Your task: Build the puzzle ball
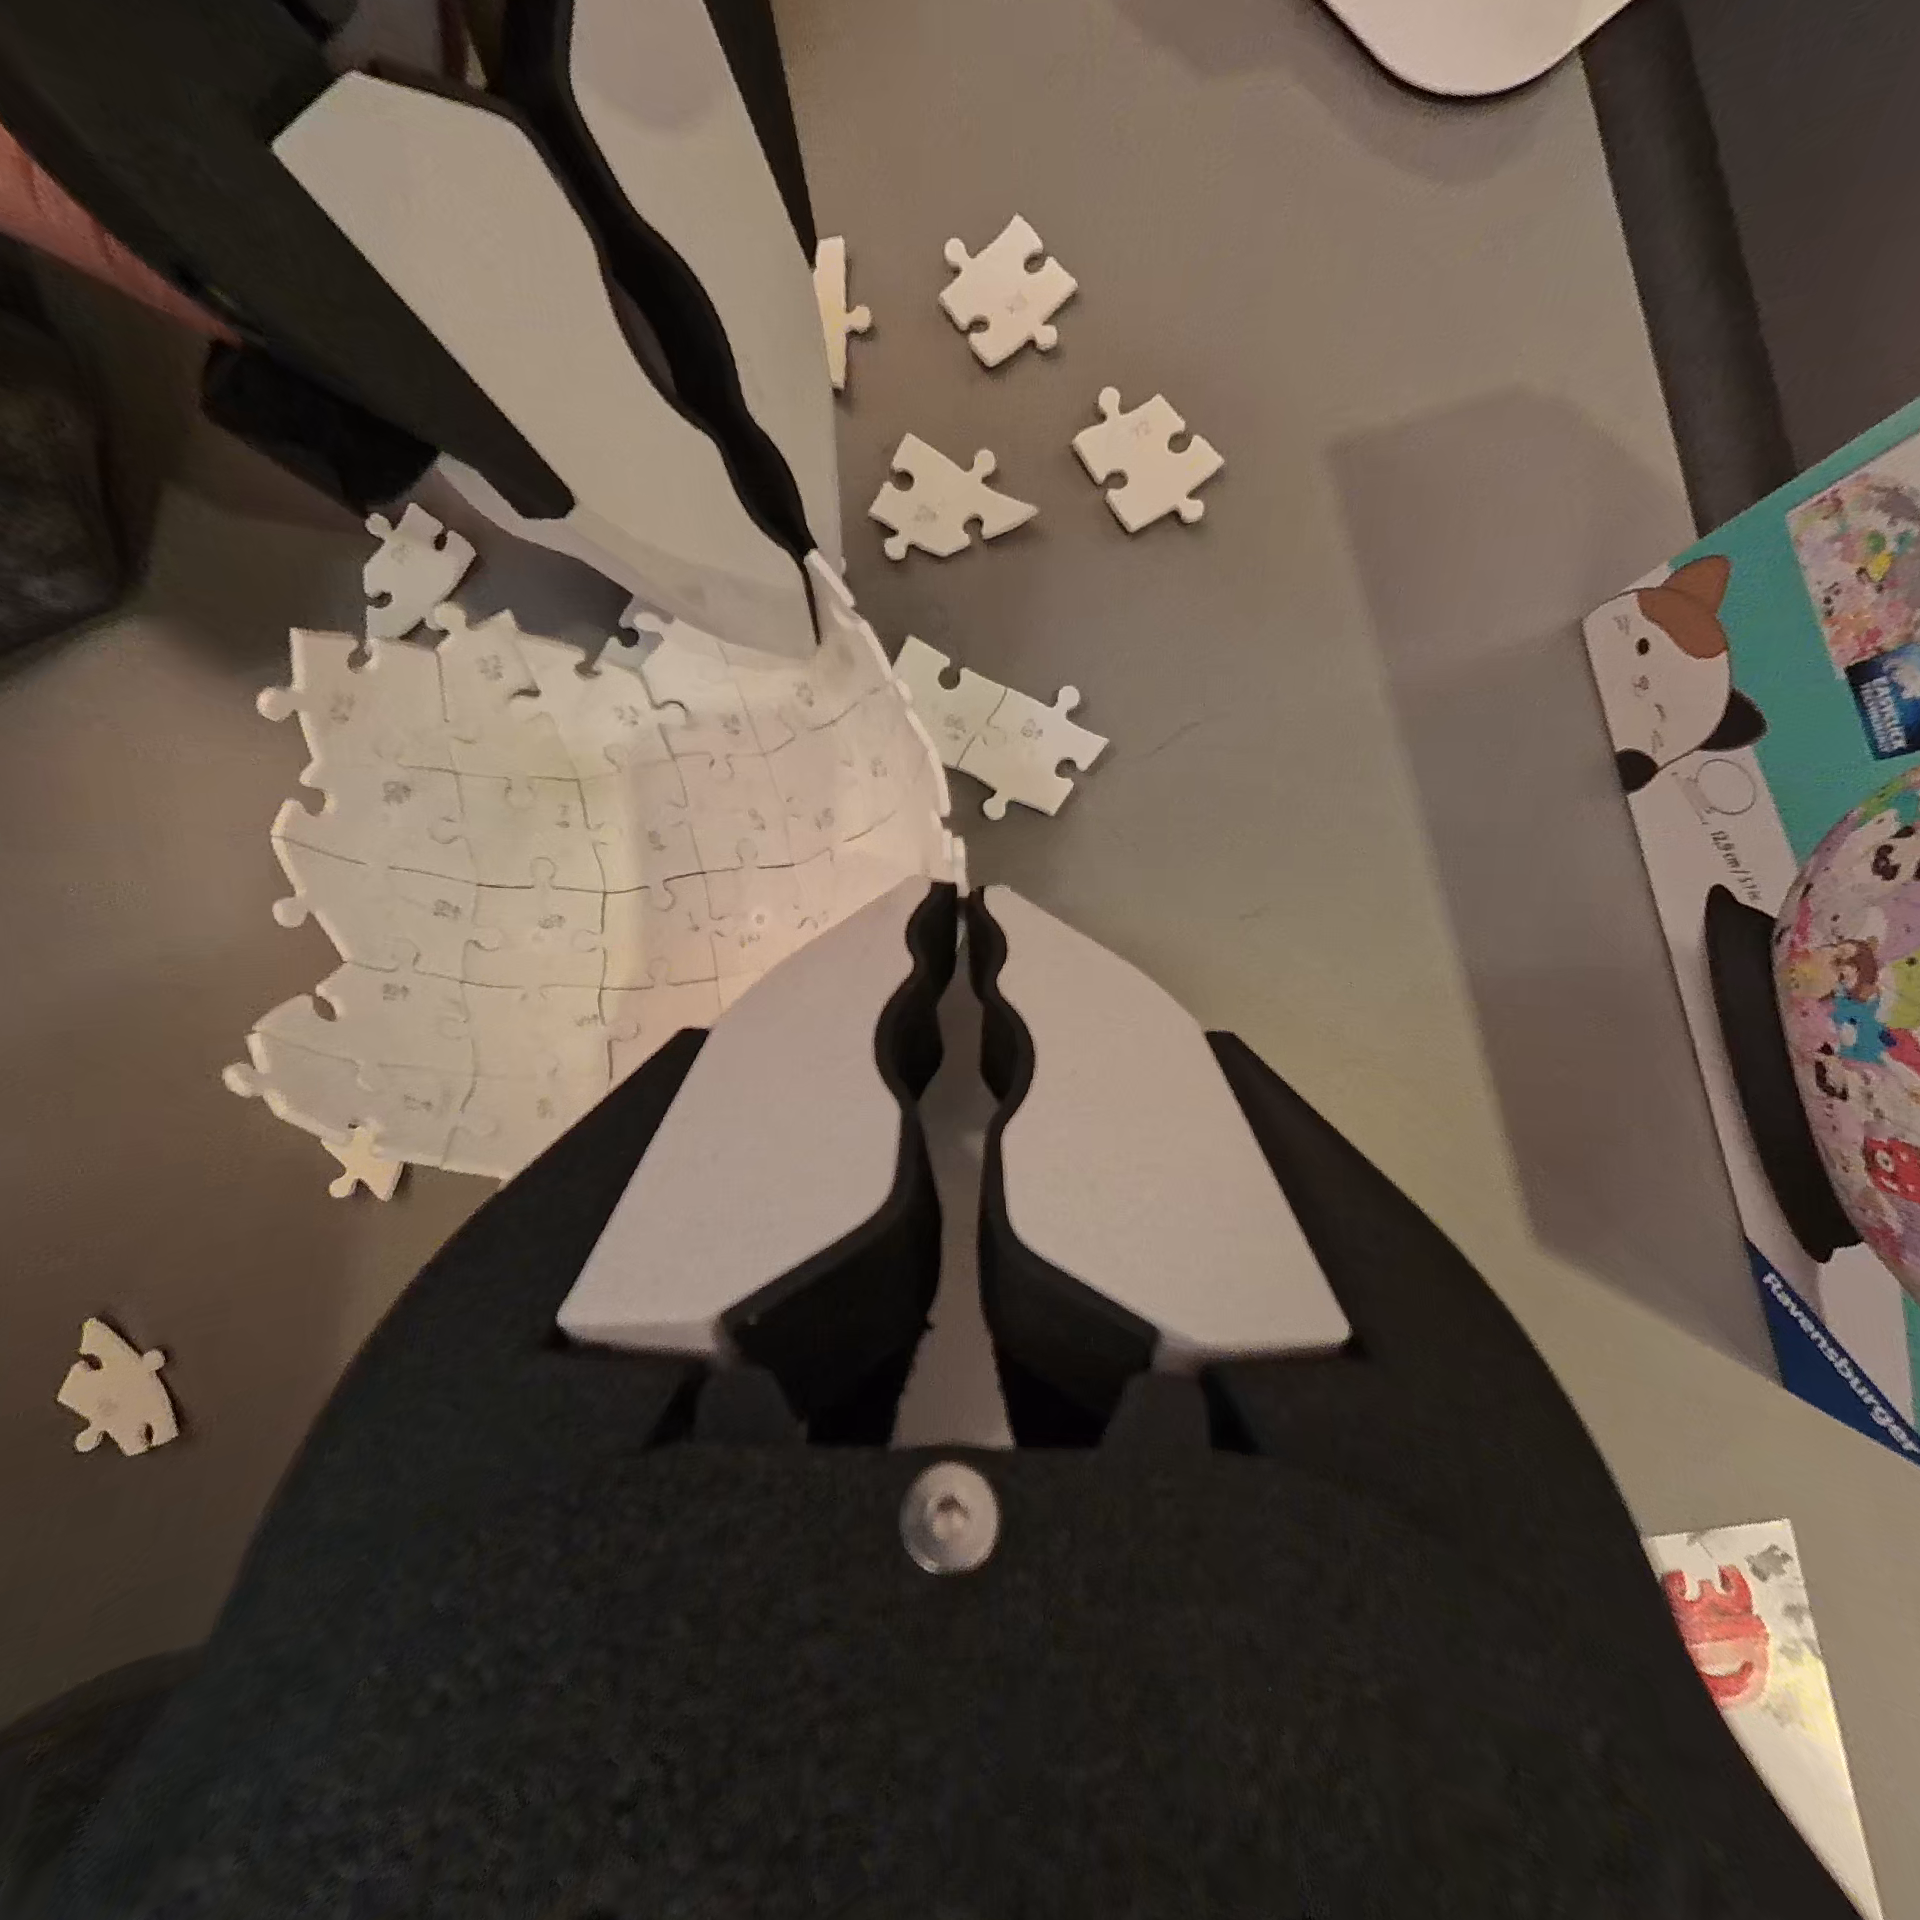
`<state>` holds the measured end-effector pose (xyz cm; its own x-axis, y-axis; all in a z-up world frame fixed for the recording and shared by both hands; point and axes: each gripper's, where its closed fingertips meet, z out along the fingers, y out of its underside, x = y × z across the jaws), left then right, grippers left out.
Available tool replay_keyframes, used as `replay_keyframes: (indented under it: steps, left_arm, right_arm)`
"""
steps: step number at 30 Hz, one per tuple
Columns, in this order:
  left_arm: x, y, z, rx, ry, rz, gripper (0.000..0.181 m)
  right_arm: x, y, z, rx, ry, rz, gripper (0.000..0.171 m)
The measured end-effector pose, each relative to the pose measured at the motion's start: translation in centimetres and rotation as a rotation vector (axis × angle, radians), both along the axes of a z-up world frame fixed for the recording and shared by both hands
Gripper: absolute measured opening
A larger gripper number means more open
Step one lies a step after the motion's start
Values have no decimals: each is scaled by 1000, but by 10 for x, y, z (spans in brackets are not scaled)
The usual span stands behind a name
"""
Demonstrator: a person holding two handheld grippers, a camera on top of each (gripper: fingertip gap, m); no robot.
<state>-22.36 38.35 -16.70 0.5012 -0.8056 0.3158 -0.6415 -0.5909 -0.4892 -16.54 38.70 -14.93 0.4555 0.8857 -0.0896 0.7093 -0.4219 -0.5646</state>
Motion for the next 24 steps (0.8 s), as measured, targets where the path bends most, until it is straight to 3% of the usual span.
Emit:
replay_keyframes:
  steps: [24]
  left_arm:
    - [-2, 1, -2, -9, 3, 13, 2]
  right_arm:
    - [-1, 2, -8, 82, -32, 1, 2]
